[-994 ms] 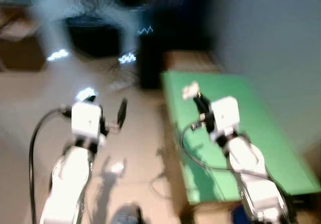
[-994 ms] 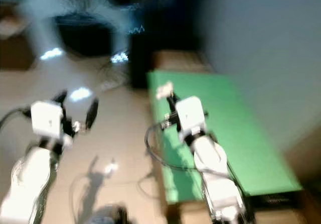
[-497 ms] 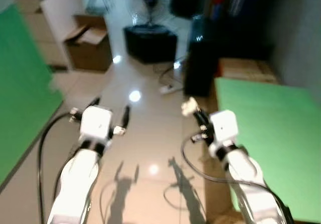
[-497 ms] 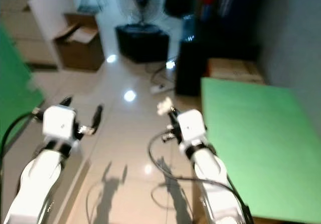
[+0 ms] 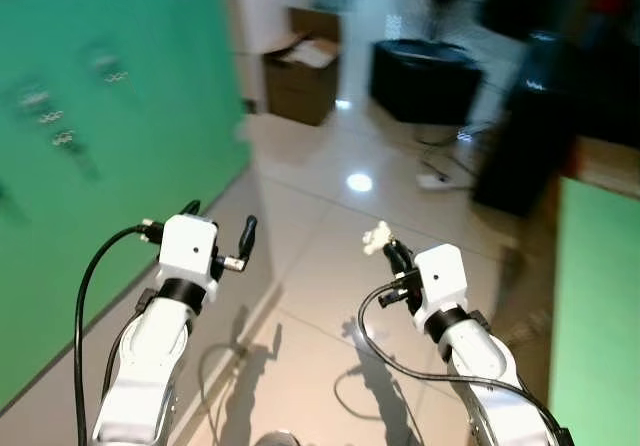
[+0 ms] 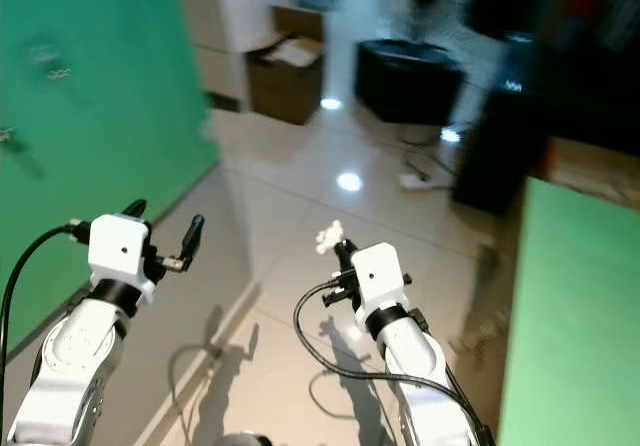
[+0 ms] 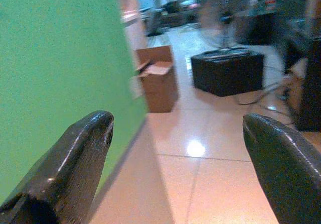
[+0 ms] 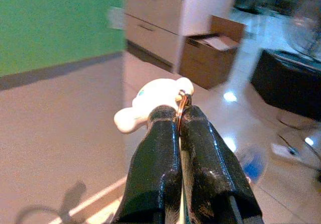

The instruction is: Hang keys on a hook

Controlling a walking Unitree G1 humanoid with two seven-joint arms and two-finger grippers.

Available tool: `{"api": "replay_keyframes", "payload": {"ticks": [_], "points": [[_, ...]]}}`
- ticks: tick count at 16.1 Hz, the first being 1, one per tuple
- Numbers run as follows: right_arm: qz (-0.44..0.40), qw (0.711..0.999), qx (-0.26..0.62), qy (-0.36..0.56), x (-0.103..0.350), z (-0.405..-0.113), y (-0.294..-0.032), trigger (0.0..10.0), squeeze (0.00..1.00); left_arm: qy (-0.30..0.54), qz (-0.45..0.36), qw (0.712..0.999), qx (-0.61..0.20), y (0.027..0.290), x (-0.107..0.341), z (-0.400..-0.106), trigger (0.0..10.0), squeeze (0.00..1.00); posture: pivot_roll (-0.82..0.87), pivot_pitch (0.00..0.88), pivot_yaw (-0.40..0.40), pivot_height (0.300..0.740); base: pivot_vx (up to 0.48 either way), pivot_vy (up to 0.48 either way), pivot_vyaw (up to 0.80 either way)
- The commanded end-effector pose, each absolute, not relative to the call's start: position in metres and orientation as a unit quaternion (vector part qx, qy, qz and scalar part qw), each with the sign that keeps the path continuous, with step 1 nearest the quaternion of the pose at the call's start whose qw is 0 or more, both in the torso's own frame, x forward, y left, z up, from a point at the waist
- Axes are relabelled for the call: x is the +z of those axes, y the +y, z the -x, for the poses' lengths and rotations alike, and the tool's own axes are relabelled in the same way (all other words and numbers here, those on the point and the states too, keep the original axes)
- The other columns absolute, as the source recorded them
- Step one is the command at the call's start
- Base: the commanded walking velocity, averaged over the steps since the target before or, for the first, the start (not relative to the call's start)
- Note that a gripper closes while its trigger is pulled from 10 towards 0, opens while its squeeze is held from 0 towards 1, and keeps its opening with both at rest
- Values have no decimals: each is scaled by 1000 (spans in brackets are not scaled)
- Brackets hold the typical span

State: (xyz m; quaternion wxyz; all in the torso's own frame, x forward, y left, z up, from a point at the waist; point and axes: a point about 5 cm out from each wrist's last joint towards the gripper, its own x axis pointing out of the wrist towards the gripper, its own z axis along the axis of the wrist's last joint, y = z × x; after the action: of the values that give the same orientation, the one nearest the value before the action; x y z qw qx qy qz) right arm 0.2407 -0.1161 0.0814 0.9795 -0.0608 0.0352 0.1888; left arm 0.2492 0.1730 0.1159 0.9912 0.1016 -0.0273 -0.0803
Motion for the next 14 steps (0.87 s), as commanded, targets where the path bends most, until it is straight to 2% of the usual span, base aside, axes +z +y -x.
{"api": "replay_keyframes", "payload": {"ticks": [1,3,7,14], "points": [[66,978,197,30,82,-242,-116,10000,0,-29,-102,991,-82,170,115,-249,10000,0,-26,0,17,740,0,0,800],[65,974,216,26,86,-248,-113,10000,0,-33,-102,992,-73,168,113,-244,10000,0,-17,0,-18,740,0,0,800],[68,971,226,32,81,-250,-113,10000,0,-25,-107,991,-78,165,107,-235,10000,0,0,0,-33,740,0,0,800],[61,969,234,38,77,-244,-113,10000,0,-33,-115,990,-80,165,109,-236,10000,0,-16,0,-11,740,0,0,800]]}}
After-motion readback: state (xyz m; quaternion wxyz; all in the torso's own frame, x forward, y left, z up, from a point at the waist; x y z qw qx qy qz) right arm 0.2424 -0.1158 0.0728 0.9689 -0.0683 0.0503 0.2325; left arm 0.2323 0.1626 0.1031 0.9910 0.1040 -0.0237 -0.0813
